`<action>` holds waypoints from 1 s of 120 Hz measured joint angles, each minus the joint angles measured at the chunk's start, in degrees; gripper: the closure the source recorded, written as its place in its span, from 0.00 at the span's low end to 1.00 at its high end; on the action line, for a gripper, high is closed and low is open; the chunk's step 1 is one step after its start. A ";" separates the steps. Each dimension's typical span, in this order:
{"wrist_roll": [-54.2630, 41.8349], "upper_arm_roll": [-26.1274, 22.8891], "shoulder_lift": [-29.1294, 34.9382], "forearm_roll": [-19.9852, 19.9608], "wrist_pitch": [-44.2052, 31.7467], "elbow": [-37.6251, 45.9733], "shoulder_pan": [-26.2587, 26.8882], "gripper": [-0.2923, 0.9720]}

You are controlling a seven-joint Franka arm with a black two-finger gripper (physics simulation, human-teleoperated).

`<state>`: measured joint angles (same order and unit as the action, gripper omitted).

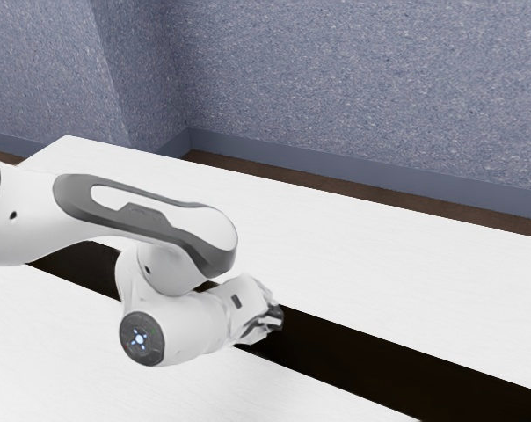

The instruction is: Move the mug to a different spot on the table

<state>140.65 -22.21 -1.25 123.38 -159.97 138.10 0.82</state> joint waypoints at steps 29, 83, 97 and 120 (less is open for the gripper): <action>12.79 -0.36 -2.04 4.16 2.82 -0.83 -2.94 0.85; 25.35 -0.09 -6.29 10.48 6.94 -3.48 -3.96 0.85; 25.35 0.24 -8.13 12.85 7.71 -5.45 -4.35 0.85; 25.35 2.41 -9.82 18.92 9.47 -6.12 -4.47 0.85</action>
<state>165.99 -19.80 -11.07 142.30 -150.50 131.98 -3.66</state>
